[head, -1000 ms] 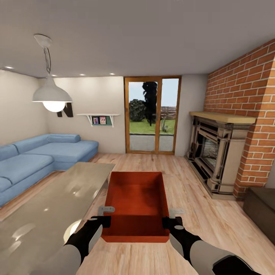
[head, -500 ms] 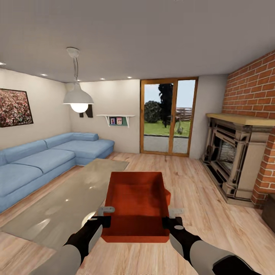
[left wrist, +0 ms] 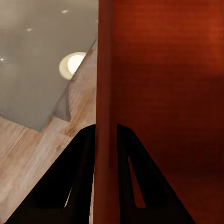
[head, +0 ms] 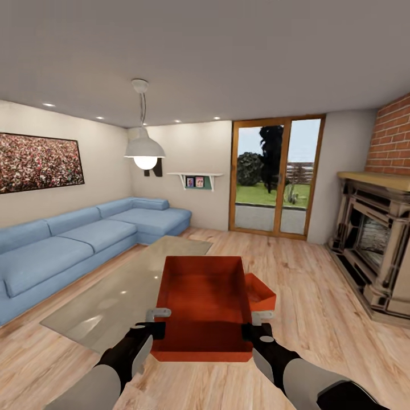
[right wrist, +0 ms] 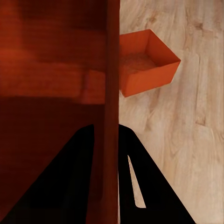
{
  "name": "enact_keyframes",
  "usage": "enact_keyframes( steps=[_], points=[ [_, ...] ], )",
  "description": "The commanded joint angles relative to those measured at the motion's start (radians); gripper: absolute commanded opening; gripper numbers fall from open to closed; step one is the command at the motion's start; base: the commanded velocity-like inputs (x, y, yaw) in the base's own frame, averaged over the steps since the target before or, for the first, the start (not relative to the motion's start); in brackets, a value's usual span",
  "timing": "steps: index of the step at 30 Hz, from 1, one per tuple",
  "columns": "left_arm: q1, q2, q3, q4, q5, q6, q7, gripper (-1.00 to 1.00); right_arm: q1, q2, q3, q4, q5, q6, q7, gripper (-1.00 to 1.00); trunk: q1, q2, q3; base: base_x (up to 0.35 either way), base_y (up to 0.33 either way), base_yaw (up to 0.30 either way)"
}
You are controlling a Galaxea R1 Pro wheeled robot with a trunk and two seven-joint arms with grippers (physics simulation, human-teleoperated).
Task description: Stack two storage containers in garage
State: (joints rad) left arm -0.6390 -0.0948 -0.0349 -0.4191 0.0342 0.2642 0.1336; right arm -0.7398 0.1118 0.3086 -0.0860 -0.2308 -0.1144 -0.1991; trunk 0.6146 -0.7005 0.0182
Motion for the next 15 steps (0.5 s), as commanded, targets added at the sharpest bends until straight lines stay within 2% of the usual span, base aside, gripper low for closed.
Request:
enact_keyframes(
  steps=[1,15],
  points=[
    [-0.001,0.000,0.015,-0.005,-0.016,0.007,0.010,-1.00,0.000,0.000,-0.002,0.000,-0.013,-0.001,0.004,-1.00,0.000,0.000,0.000,0.000,0.000,0.280],
    [-0.001,0.000,0.019,-0.005,-0.016,0.006,0.010,-1.00,0.000,0.001,-0.002,0.000,-0.013,-0.002,0.006,-1.00,0.000,0.000,0.004,0.000,0.000,0.290]
  ],
)
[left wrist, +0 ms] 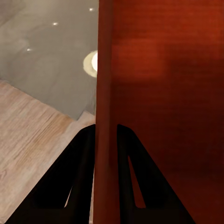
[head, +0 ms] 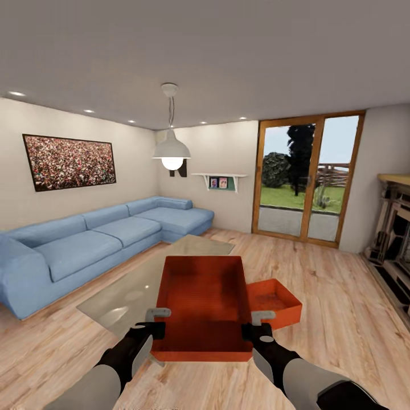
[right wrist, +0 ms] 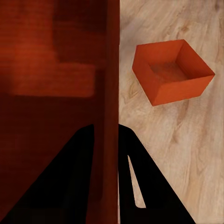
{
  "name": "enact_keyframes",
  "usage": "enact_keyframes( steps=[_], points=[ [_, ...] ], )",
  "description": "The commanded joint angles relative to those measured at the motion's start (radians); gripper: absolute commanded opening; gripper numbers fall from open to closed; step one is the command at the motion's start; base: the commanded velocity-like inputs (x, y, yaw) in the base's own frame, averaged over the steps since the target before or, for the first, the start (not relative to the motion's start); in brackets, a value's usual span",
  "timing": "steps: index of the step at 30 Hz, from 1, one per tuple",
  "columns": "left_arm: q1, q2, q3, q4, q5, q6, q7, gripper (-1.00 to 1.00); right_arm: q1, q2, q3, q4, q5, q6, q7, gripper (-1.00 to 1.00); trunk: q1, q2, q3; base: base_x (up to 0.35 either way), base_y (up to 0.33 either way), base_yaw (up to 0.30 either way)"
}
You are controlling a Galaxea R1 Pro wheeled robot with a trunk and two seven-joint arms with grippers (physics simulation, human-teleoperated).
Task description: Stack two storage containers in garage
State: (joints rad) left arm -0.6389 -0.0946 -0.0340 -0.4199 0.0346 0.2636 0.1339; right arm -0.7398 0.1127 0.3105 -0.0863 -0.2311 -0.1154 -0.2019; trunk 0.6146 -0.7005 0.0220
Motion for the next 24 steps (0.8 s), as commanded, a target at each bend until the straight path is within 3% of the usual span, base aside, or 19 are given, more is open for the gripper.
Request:
enact_keyframes(
  steps=[1,24],
  points=[
    [-0.001,0.000,0.019,-0.004,-0.016,0.006,0.010,-1.00,0.000,0.001,-0.004,0.001,-0.013,-0.001,0.009,-1.00,0.000,-0.001,0.000,0.000,0.000,0.295],
    [-0.001,0.000,0.020,-0.005,-0.016,0.006,0.010,-1.00,0.000,-0.001,-0.004,0.000,-0.013,-0.001,0.009,-1.00,0.000,-0.001,0.000,0.000,0.000,0.296]
  ],
)
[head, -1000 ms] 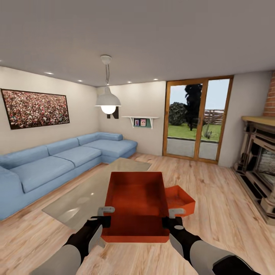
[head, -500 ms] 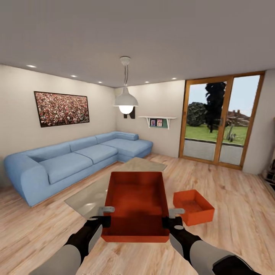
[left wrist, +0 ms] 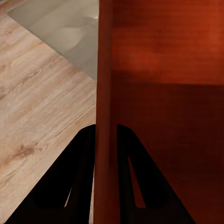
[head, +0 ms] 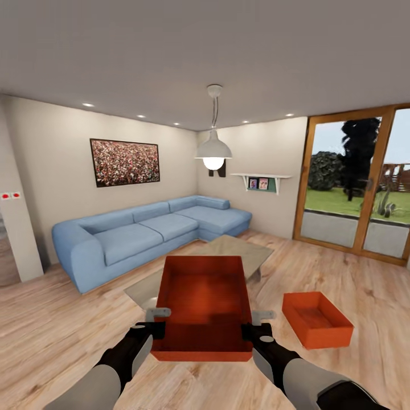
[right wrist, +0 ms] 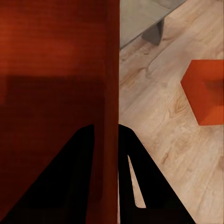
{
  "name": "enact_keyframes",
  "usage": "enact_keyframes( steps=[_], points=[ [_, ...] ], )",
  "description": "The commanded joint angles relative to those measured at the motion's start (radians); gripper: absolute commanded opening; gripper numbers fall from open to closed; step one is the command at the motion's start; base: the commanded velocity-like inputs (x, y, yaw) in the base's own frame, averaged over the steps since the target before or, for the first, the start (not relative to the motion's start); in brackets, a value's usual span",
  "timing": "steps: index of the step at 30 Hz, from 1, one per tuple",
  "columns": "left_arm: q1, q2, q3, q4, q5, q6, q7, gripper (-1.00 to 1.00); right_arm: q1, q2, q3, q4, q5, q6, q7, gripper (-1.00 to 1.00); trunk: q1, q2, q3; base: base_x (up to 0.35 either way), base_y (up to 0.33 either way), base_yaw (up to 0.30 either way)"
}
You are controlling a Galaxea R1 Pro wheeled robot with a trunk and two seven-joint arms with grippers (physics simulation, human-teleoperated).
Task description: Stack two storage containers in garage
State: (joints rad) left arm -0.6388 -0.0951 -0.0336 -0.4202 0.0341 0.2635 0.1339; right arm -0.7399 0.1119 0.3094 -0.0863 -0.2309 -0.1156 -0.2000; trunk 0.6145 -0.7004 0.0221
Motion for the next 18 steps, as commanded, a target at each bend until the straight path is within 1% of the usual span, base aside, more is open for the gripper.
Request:
enact_keyframes(
  steps=[1,18],
  points=[
    [-0.001,0.000,0.020,-0.005,-0.016,0.006,0.010,-1.00,0.001,0.001,-0.003,0.000,-0.013,-0.001,0.007,-1.00,0.000,-0.001,0.000,0.000,0.000,0.296],
    [-0.001,0.000,0.019,-0.005,-0.016,0.006,0.010,-1.00,0.001,0.000,-0.003,0.000,-0.013,-0.001,0.007,-1.00,0.000,-0.001,0.000,0.000,0.000,0.296]
  ],
)
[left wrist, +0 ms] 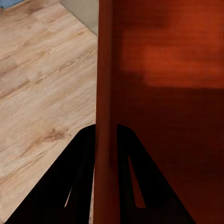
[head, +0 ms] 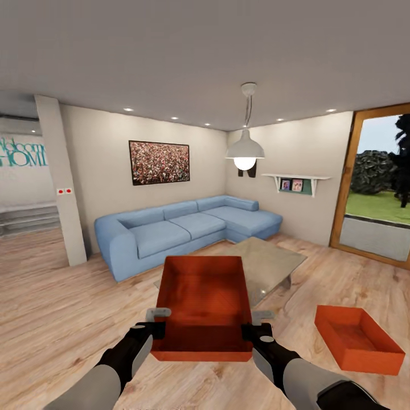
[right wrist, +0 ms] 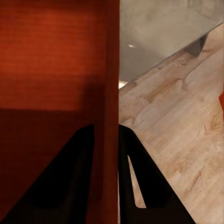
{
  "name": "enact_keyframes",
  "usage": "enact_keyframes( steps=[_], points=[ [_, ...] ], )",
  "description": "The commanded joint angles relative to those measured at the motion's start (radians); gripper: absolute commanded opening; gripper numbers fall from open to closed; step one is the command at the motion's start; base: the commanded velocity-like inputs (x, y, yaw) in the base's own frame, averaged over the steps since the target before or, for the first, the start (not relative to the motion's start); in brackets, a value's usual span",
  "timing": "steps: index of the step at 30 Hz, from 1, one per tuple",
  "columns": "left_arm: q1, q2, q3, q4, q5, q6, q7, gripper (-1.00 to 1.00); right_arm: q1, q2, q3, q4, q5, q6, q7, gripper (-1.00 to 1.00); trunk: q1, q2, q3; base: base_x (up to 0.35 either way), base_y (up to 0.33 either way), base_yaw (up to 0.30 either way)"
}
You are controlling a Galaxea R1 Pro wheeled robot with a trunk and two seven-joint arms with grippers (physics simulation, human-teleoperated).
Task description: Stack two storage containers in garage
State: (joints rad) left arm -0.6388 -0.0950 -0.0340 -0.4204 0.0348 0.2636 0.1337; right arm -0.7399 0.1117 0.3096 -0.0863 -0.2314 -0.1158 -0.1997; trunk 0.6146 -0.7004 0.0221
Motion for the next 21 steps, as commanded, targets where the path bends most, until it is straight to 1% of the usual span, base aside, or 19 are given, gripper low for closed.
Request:
enact_keyframes(
  steps=[1,21],
  points=[
    [-0.001,0.000,0.019,-0.005,-0.016,0.006,0.010,-1.00,0.001,0.000,-0.003,0.000,-0.013,-0.001,0.006,-1.00,0.000,-0.001,0.000,0.000,0.000,0.296],
    [-0.001,0.000,0.020,-0.008,-0.016,0.006,0.010,-1.00,0.001,0.002,-0.003,0.000,-0.014,-0.002,0.004,-1.00,0.000,-0.001,0.000,0.000,0.000,0.298]
  ],
)
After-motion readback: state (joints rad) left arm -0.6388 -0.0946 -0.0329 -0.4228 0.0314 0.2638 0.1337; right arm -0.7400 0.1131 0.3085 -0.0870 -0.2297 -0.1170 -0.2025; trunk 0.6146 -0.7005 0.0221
